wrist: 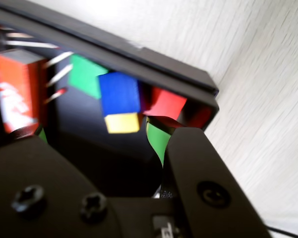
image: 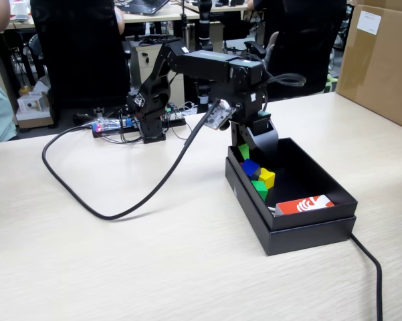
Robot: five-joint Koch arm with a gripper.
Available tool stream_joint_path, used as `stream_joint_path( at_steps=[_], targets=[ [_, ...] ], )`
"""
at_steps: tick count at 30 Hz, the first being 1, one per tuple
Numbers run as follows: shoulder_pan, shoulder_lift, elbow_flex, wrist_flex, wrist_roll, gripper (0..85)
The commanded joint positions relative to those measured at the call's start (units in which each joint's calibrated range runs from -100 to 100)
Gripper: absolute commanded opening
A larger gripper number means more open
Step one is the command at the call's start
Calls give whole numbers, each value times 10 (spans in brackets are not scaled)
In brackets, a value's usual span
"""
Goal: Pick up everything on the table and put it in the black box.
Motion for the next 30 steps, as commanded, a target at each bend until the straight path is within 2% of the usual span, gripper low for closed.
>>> stream_joint_path(
  at_steps=[1,5,10,14,20,30],
  targets=[
    [-9,-151,19,1,-8,457],
    [-27,-258,6,1,-13,465],
    [-85,-432,-92,12,-31,467],
    [-126,-584,-256,84,-49,468],
    [-162,-774,-519,187,-54,523],
    [-173,-947,-863,405,-63,523]
  ],
)
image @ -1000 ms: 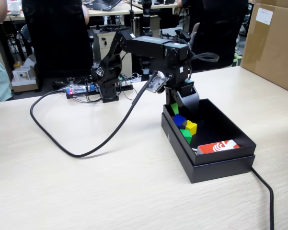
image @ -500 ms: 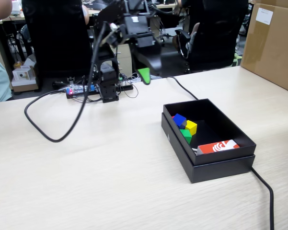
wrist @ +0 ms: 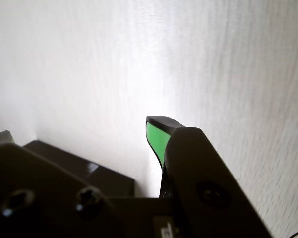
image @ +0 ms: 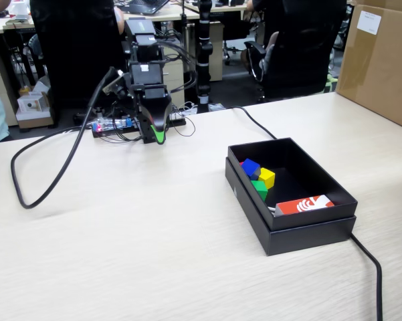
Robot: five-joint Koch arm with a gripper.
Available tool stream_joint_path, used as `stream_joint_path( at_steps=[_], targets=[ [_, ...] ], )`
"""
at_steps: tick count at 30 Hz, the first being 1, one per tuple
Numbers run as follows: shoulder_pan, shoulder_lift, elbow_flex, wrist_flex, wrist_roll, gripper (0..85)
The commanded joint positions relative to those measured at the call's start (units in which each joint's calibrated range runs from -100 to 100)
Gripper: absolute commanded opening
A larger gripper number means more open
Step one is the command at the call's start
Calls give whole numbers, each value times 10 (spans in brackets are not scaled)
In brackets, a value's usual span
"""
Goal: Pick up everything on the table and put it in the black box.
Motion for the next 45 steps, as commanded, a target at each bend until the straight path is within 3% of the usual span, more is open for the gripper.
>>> stream_joint_path(
  at_steps=[1,5,16,45],
  targets=[
    [4,-53,-29,71,-3,523],
    [12,-97,-93,72,-2,535],
    [1,-105,-368,373,-57,505],
    [12,-105,-431,377,-55,500]
  ],
)
